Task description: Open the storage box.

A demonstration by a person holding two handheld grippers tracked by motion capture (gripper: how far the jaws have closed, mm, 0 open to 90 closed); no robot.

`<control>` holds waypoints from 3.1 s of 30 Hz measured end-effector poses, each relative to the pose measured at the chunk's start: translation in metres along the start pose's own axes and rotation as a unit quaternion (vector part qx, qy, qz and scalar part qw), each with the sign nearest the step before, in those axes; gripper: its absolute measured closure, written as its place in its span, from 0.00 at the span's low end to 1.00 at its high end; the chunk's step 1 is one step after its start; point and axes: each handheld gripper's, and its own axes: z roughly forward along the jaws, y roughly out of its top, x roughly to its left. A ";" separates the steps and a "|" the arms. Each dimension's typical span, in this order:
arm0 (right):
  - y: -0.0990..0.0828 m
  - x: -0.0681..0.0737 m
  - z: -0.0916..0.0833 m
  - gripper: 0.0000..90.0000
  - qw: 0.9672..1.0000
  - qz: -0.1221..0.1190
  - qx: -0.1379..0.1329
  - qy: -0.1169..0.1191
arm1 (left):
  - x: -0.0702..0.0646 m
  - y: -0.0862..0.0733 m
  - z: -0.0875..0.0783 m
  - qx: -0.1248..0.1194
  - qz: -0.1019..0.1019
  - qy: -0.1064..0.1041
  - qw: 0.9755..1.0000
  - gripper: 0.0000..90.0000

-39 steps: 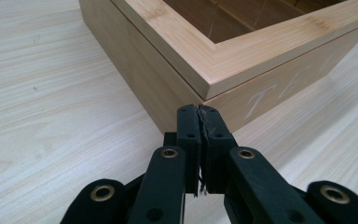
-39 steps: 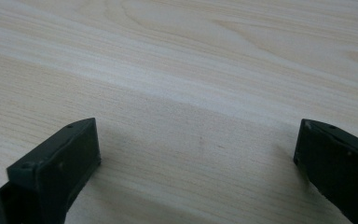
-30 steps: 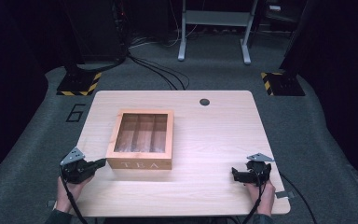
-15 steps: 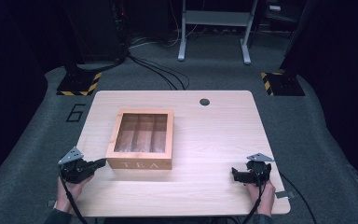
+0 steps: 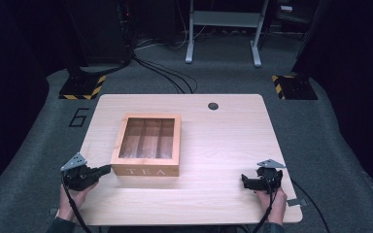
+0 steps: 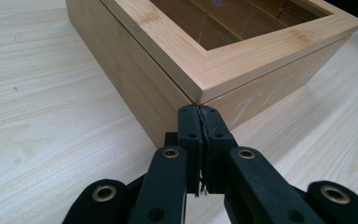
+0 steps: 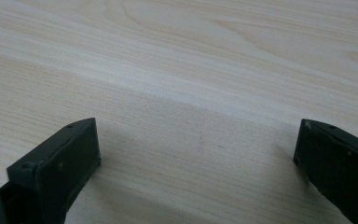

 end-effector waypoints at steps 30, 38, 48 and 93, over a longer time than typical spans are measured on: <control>0.000 0.000 0.000 0.00 1.000 0.000 0.000 0.000 | 0.002 0.009 0.004 -0.052 0.000 0.010 0.999 0.95; 0.000 0.000 0.000 0.00 1.000 0.000 0.000 0.000 | 0.002 0.015 0.009 -0.067 0.005 0.010 0.998 0.93; 0.000 0.000 0.000 0.00 1.000 0.000 0.000 0.000 | 0.000 0.030 0.010 -0.077 0.020 0.012 0.997 0.93; 0.000 0.000 0.000 0.00 1.000 -0.001 0.002 0.001 | -0.005 0.112 0.014 -0.085 0.094 0.014 0.992 0.93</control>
